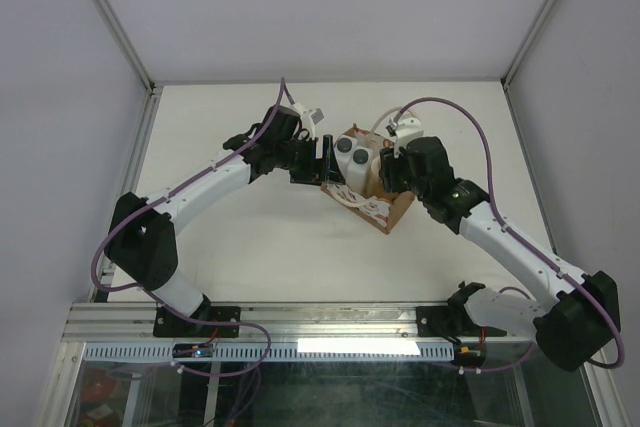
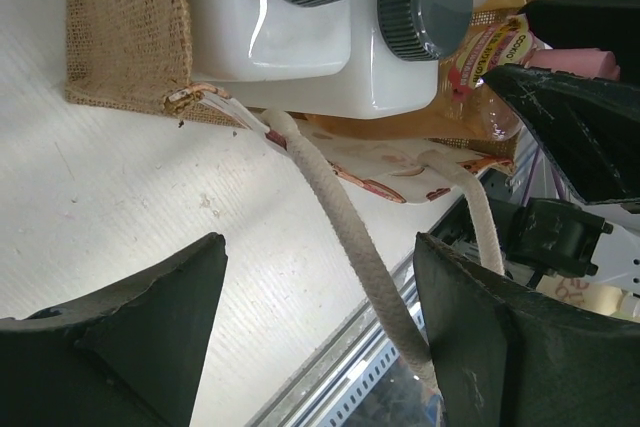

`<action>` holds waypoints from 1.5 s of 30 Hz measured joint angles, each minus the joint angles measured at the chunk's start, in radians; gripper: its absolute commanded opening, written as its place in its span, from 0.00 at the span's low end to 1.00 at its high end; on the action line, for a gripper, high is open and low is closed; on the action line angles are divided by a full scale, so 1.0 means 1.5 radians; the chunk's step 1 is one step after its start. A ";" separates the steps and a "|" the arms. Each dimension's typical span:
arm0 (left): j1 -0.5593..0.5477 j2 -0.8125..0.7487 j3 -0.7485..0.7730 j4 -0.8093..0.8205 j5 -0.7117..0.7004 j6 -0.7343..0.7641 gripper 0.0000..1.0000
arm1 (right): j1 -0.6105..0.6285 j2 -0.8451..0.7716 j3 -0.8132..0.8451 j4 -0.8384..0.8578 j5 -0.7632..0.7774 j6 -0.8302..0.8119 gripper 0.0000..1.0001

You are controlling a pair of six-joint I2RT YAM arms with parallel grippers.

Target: Take the personal care products out of the canvas bag

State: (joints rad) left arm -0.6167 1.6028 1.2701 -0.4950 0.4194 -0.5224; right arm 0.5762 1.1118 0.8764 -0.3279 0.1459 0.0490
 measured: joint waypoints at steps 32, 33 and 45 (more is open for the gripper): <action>0.000 0.000 0.001 -0.004 -0.001 0.004 0.75 | 0.023 -0.061 -0.097 0.115 0.032 -0.016 0.51; 0.000 0.000 0.001 -0.004 -0.001 0.003 0.75 | 0.024 -0.063 -0.100 0.120 0.034 -0.016 0.50; 0.000 0.000 -0.005 0.004 -0.002 -0.011 0.75 | 0.030 -0.079 -0.136 0.181 0.050 -0.021 0.02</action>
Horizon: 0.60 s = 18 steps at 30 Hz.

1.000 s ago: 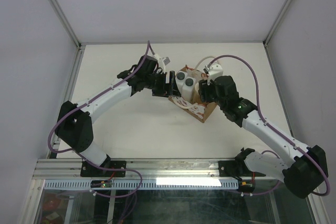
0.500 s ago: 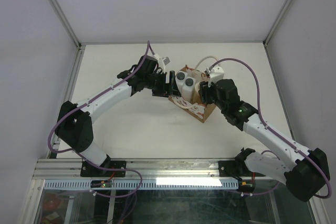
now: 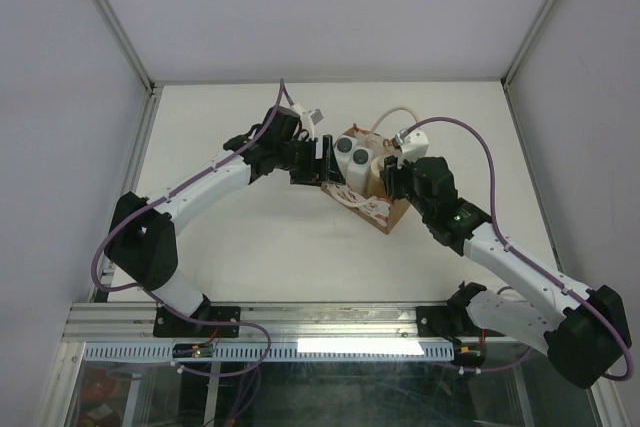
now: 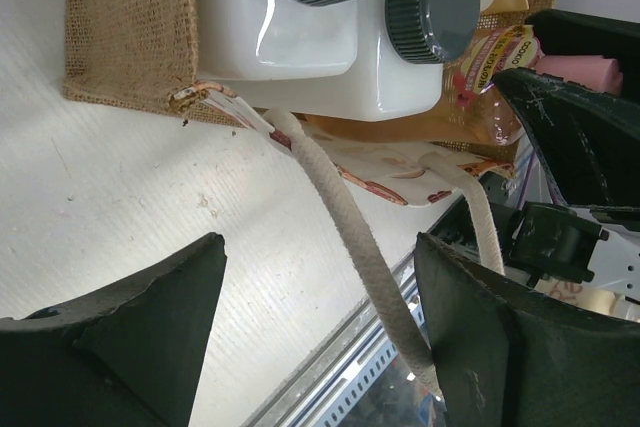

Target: Take the personal care products out of the canvas bag

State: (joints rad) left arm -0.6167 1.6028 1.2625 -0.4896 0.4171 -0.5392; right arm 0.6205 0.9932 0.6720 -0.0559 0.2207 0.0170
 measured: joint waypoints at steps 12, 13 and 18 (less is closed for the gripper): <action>0.000 0.000 -0.002 0.008 0.000 -0.008 0.80 | 0.005 0.034 0.092 -0.142 0.025 0.007 0.00; 0.000 0.000 -0.003 0.009 -0.001 -0.009 0.81 | 0.005 0.035 0.099 -0.154 0.026 0.009 0.00; 0.000 0.000 -0.011 0.012 -0.005 -0.014 0.83 | 0.006 0.038 0.148 -0.215 0.041 0.022 0.00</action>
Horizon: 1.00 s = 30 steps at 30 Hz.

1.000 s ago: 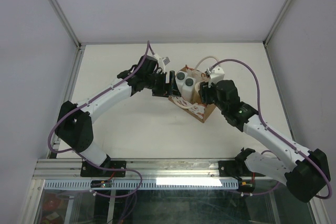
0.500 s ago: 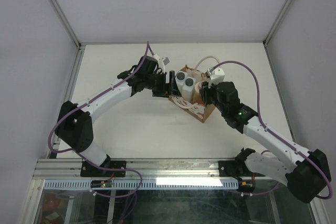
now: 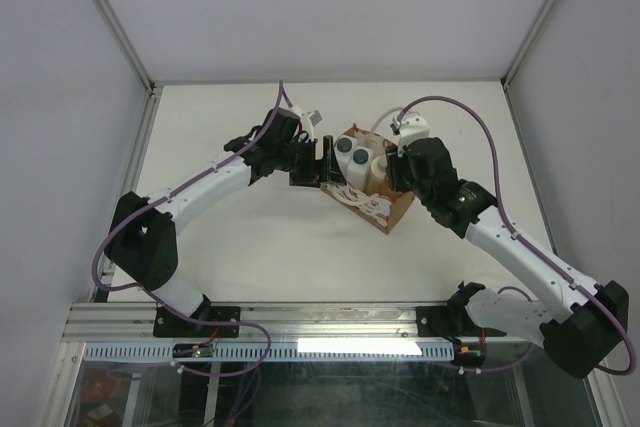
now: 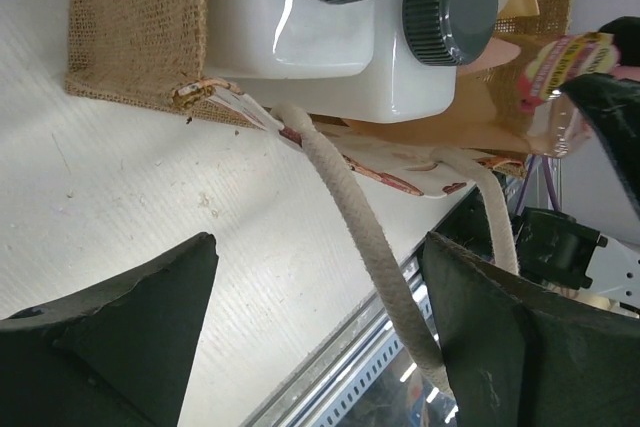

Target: Take the personal care products out of the canvas bag

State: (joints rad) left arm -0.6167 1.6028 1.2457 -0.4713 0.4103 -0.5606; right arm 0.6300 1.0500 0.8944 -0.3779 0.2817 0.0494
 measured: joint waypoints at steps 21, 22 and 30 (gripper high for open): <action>0.000 0.000 -0.001 0.008 -0.060 -0.010 0.99 | 0.001 0.073 0.328 -0.224 0.067 0.038 0.00; 0.000 -0.001 -0.001 0.009 -0.065 -0.010 0.99 | 0.001 0.075 0.342 -0.229 0.070 0.039 0.00; 0.000 -0.007 0.006 0.013 -0.121 -0.008 0.99 | -0.012 0.109 0.485 -0.303 0.102 0.041 0.00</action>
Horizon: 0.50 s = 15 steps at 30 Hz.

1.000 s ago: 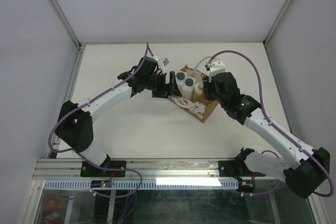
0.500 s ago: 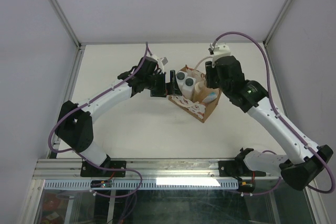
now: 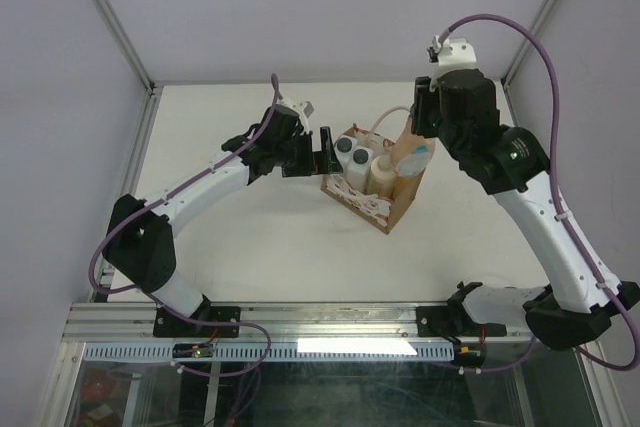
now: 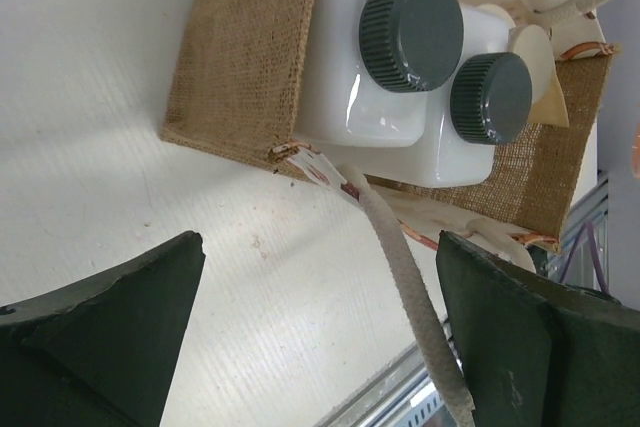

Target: Take the personal care products out of the canvas bag

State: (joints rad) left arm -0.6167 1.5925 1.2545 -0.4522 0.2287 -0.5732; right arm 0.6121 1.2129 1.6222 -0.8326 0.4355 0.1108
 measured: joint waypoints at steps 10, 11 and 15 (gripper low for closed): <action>0.027 -0.030 0.019 0.000 -0.059 0.031 0.99 | -0.081 0.028 0.081 -0.058 0.008 -0.011 0.00; 0.034 -0.032 0.020 0.000 -0.062 0.033 0.99 | -0.096 0.030 0.081 -0.060 0.007 -0.012 0.00; 0.064 -0.032 0.043 -0.013 -0.063 0.046 0.99 | -0.162 0.036 0.063 -0.050 -0.001 -0.019 0.00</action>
State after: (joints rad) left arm -0.5205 1.5440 1.3186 -0.4713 0.1341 -0.5045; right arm 0.3695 1.2675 1.7172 -0.9070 0.4335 0.0826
